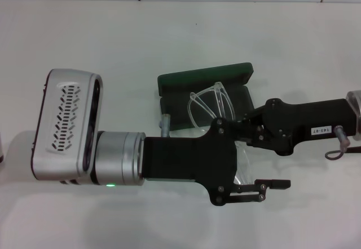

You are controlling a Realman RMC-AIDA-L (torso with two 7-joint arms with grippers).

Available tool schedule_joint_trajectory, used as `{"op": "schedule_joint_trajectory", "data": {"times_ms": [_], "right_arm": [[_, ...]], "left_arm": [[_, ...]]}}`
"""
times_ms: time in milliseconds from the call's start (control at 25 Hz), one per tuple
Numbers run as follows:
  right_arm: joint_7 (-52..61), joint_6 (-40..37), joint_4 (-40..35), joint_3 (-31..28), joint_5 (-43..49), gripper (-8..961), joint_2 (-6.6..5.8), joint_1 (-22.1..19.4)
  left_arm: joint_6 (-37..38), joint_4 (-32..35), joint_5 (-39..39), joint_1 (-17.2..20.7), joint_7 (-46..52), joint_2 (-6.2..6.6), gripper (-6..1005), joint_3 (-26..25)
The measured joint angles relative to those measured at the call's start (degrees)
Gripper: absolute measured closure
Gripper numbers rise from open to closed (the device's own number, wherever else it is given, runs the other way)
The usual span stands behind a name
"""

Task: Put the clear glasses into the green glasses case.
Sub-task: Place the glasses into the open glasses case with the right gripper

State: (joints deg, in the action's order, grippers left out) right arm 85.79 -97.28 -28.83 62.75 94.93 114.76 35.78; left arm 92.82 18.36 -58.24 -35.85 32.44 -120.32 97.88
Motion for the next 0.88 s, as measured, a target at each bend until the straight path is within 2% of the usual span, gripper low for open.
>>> {"op": "schedule_joint_trajectory", "data": {"times_ms": [560, 880], "right_arm": [[-0.32, -0.02, 0.0, 1.13, -0.12, 899, 0.3, 0.58], [-0.66, 2.72, -1.42, 0.79, -0.17, 899, 0.24, -0.8]], "left_arm": [[0.31, 0.62, 0.09, 0.24, 0.05, -0.14, 477, 0.07], [5.85, 2.04, 6.38, 5.16, -0.38, 0.79, 474, -1.98]]}}
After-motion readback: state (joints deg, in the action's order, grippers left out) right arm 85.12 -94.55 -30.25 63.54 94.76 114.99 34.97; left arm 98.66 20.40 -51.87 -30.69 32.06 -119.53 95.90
